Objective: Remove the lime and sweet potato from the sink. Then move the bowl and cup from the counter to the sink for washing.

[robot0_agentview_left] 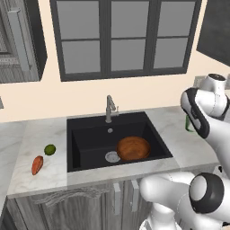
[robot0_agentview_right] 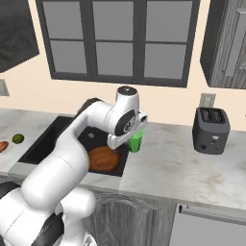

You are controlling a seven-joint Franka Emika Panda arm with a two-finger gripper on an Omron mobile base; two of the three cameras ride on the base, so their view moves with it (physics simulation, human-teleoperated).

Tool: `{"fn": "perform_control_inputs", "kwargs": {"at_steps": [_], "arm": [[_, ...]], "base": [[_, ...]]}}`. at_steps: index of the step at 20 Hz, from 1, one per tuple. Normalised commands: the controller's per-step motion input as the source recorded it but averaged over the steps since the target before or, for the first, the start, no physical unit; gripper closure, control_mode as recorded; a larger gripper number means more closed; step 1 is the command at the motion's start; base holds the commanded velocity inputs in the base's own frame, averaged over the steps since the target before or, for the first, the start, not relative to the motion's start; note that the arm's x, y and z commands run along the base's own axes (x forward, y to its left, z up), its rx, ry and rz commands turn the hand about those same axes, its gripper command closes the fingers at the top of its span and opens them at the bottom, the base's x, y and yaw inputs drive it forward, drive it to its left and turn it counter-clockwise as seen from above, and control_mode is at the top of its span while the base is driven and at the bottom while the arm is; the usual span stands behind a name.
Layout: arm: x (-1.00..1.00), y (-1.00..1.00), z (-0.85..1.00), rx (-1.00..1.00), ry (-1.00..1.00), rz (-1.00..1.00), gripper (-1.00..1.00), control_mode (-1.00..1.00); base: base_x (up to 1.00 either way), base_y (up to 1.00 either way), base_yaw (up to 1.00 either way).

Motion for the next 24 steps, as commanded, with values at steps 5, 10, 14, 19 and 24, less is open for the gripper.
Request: {"fn": "perform_control_inputs", "kwargs": {"at_steps": [5, 10, 14, 19, 24], "arm": [[0.0, 0.45, 0.0, 0.0, 0.0, 0.15, 1.0, -1.0], [0.0, 0.45, 0.0, 0.0, 0.0, 0.15, 1.0, -1.0], [0.0, 0.43, 0.01, 0.0, 0.0, 0.13, 1.0, -1.0], [0.0, 0.46, 0.0, 0.0, 0.0, 0.08, 1.0, -1.0], [0.0, 0.45, 0.0, 0.0, 0.01, 0.04, 1.0, -1.0]], "base": [[0.0, 0.0, 0.0], [0.0, 0.0, 0.0], [0.0, 0.0, 0.0], [0.0, 0.0, 0.0], [0.0, 0.0, 0.0]]}}
